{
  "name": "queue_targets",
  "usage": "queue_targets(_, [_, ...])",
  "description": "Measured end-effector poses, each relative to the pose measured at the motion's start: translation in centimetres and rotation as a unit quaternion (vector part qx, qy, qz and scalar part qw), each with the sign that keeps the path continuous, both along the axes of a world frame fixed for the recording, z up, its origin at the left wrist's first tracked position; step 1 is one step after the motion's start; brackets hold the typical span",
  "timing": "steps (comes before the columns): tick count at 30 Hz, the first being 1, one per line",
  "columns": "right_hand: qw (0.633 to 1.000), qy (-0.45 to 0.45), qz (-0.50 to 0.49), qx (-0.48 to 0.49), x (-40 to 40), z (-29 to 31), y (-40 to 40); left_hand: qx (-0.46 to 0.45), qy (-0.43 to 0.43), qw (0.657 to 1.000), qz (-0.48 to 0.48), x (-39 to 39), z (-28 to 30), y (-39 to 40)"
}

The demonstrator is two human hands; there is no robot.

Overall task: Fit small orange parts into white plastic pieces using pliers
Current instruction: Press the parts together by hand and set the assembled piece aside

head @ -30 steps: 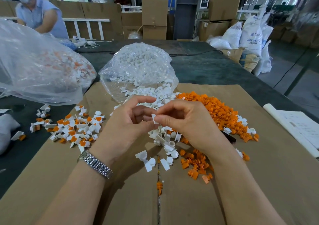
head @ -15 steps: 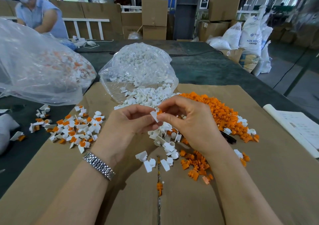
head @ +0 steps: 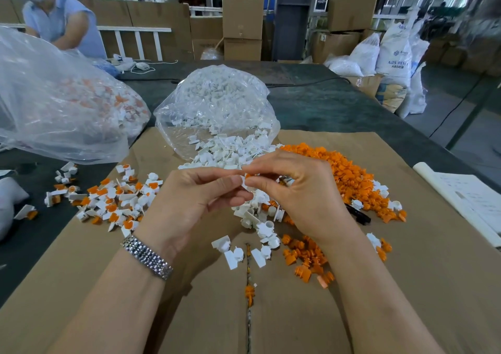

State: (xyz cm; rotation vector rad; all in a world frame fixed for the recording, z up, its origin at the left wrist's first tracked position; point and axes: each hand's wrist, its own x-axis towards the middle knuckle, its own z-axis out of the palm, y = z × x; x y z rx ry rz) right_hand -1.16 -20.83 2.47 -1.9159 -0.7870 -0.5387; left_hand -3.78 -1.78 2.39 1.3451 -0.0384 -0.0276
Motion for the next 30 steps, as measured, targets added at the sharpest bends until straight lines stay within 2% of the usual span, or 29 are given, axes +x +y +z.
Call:
queue_targets(9, [0.998,0.016,0.018,-0.05,0.0,-0.4,0.4,0.071,0.022,0.997,0.011,0.0,0.1,0.7])
queue_targets(14, [0.994,0.109,0.021,-0.016,-0.1,-0.2,0.4,0.065,0.022,0.997,0.029,0.1,0.2,0.8])
queue_targets(21, [0.988,0.139,0.038,-0.049,0.0,-0.1,0.2,0.135,0.027,0.99,0.018,0.0,0.5,1.2])
queue_targets(24, [0.985,0.158,0.053,-0.034,0.1,-0.1,0.1,0.14,0.034,0.989,0.018,0.0,0.6,1.3])
queue_targets(30, [0.99,0.129,0.047,-0.046,-0.1,-0.4,0.4,0.141,0.048,0.989,0.017,0.0,0.7,1.6])
